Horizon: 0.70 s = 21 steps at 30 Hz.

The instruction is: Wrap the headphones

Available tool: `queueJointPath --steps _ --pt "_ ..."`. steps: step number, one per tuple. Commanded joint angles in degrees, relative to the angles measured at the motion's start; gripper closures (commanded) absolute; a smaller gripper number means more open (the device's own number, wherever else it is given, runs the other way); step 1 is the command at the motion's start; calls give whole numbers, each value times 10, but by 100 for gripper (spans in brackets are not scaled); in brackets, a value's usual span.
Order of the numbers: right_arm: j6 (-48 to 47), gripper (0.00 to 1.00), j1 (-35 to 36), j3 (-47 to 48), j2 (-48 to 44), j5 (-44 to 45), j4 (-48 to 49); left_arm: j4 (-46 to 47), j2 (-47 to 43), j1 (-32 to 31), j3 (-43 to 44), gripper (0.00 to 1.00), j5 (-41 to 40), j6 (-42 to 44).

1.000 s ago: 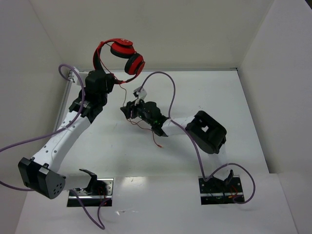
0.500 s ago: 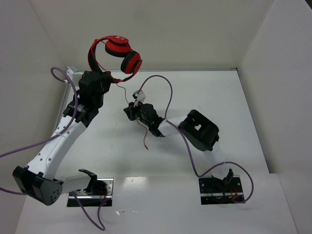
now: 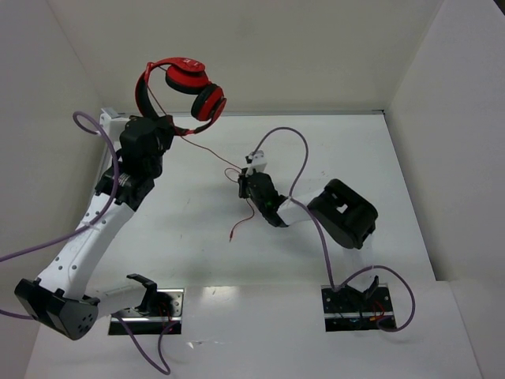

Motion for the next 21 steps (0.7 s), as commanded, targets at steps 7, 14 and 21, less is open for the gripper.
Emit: queueJointPath --steps 7,14,21 --pt "-13 99 -8 -101 -116 9 34 74 -13 4 49 100 -41 31" --pt "-46 99 -8 -128 -164 -42 34 53 -36 4 44 100 -47 30" --pt "-92 99 -16 -85 -102 -2 21 -5 -71 4 86 100 45 67"
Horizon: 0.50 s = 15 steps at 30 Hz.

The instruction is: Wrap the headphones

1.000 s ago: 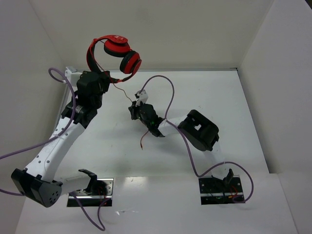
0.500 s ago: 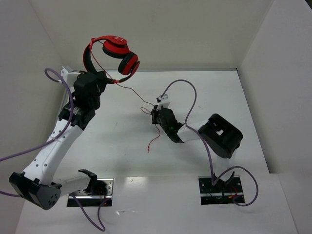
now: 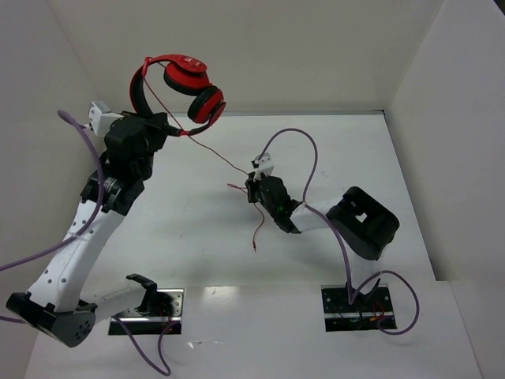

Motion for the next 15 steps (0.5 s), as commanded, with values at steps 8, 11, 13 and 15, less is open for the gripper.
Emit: queueJointPath --steps 8,11,13,15 --pt "-48 99 -78 130 65 -53 -9 -9 -126 4 -18 100 205 37" --pt "-78 99 -78 171 78 -66 -18 -58 -121 4 -45 100 284 64" --pt "-85 99 -84 193 83 -66 -31 -77 -121 4 -62 100 332 82" --pt "-99 99 -89 227 83 -66 -51 -112 -114 4 -78 100 347 116"
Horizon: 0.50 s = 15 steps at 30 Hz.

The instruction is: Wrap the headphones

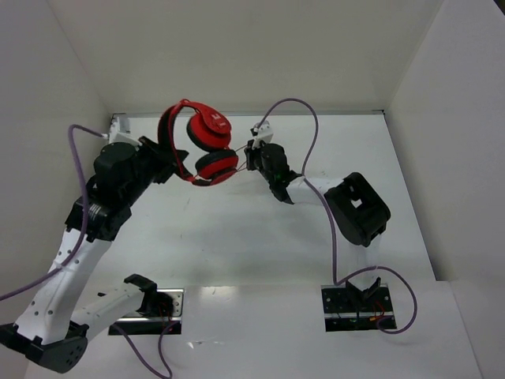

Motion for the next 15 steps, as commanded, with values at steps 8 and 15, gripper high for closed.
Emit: queueJointPath --steps 8,15 --pt "-94 99 -42 147 -2 35 -79 -119 72 4 -29 100 89 190" --pt "-105 99 -91 237 -19 67 -153 -194 146 4 1 100 45 297"
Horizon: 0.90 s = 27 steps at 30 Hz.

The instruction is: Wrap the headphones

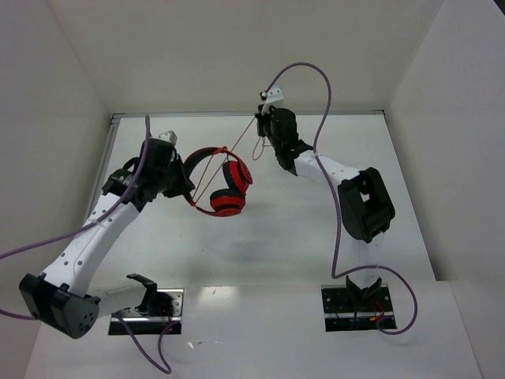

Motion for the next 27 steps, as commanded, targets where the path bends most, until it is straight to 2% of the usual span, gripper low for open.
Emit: queueJointPath --steps 1,10,15,21,24,27 --pt "-28 99 -24 57 -26 41 -10 -44 24 4 44 100 -17 81" --pt "-42 99 -24 157 -37 -28 -80 -68 101 4 102 100 -170 139" --pt "-30 99 -24 170 -50 -45 -108 -52 123 4 115 100 -271 128" --pt "26 99 -19 126 -113 -105 -148 92 69 4 51 100 -388 72" --pt "31 99 -7 104 -140 -133 -157 196 43 4 10 100 -421 72" --pt "31 99 6 85 -162 -160 -149 223 70 4 23 100 -450 106"
